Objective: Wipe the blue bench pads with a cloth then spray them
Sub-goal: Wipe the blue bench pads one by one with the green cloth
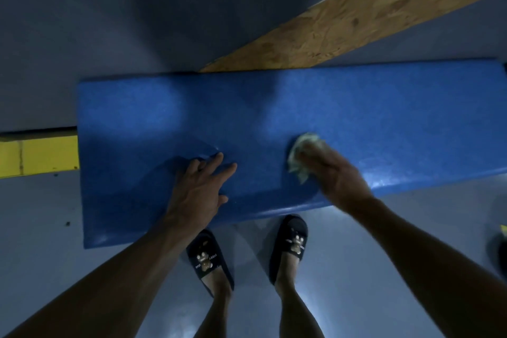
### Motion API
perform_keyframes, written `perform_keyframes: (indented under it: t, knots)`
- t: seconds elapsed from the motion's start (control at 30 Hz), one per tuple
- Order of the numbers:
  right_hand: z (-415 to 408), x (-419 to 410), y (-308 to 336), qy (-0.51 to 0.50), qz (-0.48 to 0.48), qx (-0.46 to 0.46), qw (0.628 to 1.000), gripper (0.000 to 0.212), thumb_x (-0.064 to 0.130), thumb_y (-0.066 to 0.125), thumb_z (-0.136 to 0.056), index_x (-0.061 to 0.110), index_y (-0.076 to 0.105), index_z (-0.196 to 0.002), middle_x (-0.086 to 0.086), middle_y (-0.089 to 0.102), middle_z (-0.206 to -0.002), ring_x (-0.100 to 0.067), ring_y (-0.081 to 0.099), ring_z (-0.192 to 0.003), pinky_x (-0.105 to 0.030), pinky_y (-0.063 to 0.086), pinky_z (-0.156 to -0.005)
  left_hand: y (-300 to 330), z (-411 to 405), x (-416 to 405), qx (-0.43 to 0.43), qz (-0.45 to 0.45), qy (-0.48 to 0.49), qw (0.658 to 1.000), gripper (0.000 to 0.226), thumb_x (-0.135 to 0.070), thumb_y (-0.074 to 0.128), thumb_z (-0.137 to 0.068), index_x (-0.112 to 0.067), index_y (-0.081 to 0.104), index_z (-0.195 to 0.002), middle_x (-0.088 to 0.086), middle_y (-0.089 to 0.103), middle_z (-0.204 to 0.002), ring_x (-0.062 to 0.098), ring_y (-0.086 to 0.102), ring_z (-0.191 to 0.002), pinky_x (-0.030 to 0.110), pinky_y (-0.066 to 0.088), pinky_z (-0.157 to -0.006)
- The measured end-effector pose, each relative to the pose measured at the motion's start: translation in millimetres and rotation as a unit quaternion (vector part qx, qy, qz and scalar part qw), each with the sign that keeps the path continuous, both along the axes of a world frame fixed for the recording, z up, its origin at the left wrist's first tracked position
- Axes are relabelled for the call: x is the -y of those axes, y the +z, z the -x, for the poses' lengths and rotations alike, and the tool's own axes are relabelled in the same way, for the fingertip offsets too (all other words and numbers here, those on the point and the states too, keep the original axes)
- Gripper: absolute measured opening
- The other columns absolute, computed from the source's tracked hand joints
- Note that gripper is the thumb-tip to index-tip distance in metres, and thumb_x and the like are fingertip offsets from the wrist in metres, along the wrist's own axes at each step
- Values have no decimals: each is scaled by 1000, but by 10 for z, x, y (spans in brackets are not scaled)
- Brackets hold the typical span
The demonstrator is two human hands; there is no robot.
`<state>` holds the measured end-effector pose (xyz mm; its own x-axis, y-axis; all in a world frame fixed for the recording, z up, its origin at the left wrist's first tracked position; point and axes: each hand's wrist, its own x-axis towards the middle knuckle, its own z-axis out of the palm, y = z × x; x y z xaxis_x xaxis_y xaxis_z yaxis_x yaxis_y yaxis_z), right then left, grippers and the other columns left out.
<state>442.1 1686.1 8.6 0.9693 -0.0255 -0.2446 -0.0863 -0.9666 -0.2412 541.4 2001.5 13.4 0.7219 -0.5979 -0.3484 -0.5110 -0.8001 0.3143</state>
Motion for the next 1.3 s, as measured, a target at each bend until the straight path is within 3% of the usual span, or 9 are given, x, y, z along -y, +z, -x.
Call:
perform_keyframes:
  t: [0.2,0.37,0.5,0.67,0.8,0.97,1.1,1.2,1.3]
  knots:
    - [-423,-449,-107,-406,40,37,912,66,18,33,-78,14,52,-141,-17,40,-153,-48,32,-139,-51,25,-118,-1,14,20,16,1,8,1000,80,-35,87,-64,-36,51,-136,-3,46,-149,28,48,-107,47,51,-84]
    - [-449,-1264,-166,-78,0,63,995,56,11,40,-85,18,57,-138,-10,48,-148,-47,34,-139,-54,27,-118,55,-15,38,-2,-27,13,1000,80,-37,87,-64,-37,53,-136,-6,45,-150,29,51,-111,45,48,-87]
    - [-436,-264,-142,206,50,73,974,59,6,39,-86,25,55,-140,-3,48,-149,-39,41,-139,-48,40,-112,158,-216,44,-14,-16,4,1000,70,-25,75,-81,-40,44,-142,-11,38,-153,26,44,-129,43,39,-101]
    - [-409,558,-55,-235,-16,41,971,62,0,51,-91,27,45,-146,-4,31,-159,-34,30,-145,-53,40,-109,158,-499,-39,12,-53,25,998,82,-28,75,-81,-41,31,-149,-3,15,-164,34,28,-141,49,29,-110]
    - [-787,-106,-206,-397,14,18,918,70,6,50,-82,22,40,-150,-9,23,-162,-41,14,-148,-38,3,-122,115,-537,-22,22,-77,13,997,89,-31,85,-70,-36,40,-147,2,23,-162,35,30,-140,54,34,-108]
    - [-908,-1006,-213,-22,-28,67,997,54,13,44,-89,22,52,-142,-7,42,-152,-45,27,-142,-54,23,-119,37,-531,16,25,-89,35,995,92,-27,91,-59,-35,50,-140,4,35,-157,36,41,-134,54,35,-104]
    - [-1051,-43,-185,250,4,88,964,55,11,45,-87,26,55,-140,-4,46,-151,-39,39,-139,-46,31,-116,-31,-534,14,44,-70,36,996,97,-23,95,-45,-32,55,-134,6,44,-152,39,50,-126,55,40,-99]
    - [-1049,752,-104,50,-18,42,998,45,24,46,-98,34,51,-142,0,37,-157,-29,34,-145,-38,31,-116,-38,-521,36,49,-63,33,996,98,-20,96,-42,-31,55,-131,7,47,-148,41,53,-122,57,44,-97]
    - [-1075,778,-118,-289,0,40,957,61,20,38,-85,25,50,-144,-9,31,-159,-38,29,-144,-41,28,-117,-51,-520,57,33,-56,35,997,98,-21,95,-43,-31,54,-131,6,46,-149,40,52,-124,58,44,-96]
